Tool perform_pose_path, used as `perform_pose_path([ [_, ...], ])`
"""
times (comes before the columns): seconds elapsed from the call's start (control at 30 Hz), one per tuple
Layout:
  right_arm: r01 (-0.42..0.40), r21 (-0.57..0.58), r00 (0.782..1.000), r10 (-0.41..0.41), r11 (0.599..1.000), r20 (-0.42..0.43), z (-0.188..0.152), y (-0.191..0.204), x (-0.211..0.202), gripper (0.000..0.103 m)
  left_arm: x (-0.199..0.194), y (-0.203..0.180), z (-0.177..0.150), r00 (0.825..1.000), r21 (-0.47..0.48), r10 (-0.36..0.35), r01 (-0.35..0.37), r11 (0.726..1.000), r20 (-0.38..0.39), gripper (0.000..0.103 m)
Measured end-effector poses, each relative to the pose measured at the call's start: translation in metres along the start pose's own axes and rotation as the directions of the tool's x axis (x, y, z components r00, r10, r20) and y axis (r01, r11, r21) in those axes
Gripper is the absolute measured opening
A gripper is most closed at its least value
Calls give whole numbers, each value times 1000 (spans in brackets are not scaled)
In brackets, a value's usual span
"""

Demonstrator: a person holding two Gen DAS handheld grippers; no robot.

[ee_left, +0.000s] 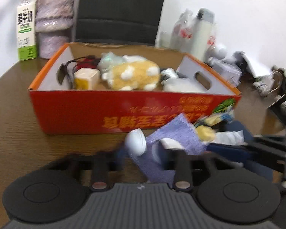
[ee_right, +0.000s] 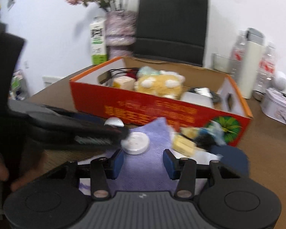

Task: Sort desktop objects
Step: 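Grasp a white round lid with the right tool while the left tool grasps a small white cap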

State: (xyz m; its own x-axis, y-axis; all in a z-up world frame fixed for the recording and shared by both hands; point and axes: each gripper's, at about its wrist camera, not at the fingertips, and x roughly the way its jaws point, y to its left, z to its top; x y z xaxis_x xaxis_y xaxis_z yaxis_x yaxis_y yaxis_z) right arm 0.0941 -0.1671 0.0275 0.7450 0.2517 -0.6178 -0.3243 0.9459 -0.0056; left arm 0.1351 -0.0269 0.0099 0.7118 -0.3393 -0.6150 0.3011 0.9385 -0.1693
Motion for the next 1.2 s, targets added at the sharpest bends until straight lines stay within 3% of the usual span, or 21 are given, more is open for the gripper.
perform_pose_path([
  [0.07, -4, -9, 1000, 4, 1000, -7, 5, 3, 12, 43, -6, 3, -1, 999, -7, 43, -43, 999, -4, 10],
  [0.17, 12, 21, 999, -11, 1000, -40, 12, 2, 30, 43, -18, 19, -3, 999, -86, 37, -36, 996, 14, 10],
  [0.3, 18, 43, 1000, -17, 999, -26, 10, 3, 35, 37, -47, 27, -14, 992, -138, 117, -111, 984, 40, 10],
  [0.47, 42, 62, 994, -48, 997, 102, 7, 9, -14, 37, -92, 21, -42, 984, -169, 168, -156, 973, 60, 10],
  [0.6, 20, 100, 993, -31, 995, 110, -16, 15, -54, 37, -118, 12, -65, 978, -190, 207, -196, 962, 39, 10],
  [0.93, 55, 82, 997, -59, 995, 47, -84, 51, -119, 37, -158, -30, -105, 985, -124, 158, -149, 981, 64, 10],
  [1.2, 69, 90, 992, -78, 994, 98, -88, 56, -153, 37, -185, -50, -116, 984, -92, 144, -134, 987, 106, 10],
])
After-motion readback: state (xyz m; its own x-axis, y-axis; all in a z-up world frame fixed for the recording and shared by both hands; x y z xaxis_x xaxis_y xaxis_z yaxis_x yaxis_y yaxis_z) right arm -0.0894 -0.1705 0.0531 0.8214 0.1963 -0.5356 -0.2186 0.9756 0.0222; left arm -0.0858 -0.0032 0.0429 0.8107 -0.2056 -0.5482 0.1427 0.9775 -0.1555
